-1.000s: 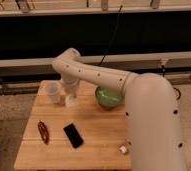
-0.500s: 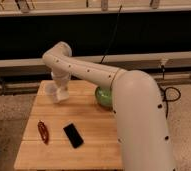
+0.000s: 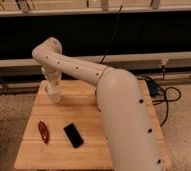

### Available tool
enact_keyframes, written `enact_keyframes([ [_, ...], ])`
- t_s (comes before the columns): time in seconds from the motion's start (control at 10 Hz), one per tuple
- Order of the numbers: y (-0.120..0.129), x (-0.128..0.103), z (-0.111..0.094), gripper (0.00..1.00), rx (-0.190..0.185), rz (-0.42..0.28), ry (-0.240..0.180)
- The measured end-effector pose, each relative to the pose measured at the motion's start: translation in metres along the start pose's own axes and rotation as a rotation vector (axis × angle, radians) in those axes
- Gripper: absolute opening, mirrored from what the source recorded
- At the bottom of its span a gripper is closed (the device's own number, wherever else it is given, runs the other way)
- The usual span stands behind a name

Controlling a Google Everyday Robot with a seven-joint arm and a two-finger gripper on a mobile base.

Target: Place the white sponge in the ceramic cup

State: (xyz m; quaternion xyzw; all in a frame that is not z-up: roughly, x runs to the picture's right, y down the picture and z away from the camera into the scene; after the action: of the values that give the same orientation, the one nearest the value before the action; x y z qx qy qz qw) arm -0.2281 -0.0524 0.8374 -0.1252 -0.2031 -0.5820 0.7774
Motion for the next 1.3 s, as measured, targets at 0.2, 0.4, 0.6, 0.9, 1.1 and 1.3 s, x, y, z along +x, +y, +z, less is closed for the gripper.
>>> enact_keyframes([
  [0.2,-0.003,0.017,-0.003,0.00,0.023,0.011,0.032],
  [0.4,-0.005,0.025,0.000,0.10,0.044,0.028,0.073],
  [0.6,0.002,0.032,0.006,0.30,0.056,0.046,0.082],
  [0.9,0.002,0.031,0.011,0.63,0.087,0.049,0.074],
  [1.1,-0.002,0.026,0.011,0.78,0.105,0.038,0.059],
  [1.3,-0.006,0.019,0.010,0.80,0.124,0.023,0.040],
])
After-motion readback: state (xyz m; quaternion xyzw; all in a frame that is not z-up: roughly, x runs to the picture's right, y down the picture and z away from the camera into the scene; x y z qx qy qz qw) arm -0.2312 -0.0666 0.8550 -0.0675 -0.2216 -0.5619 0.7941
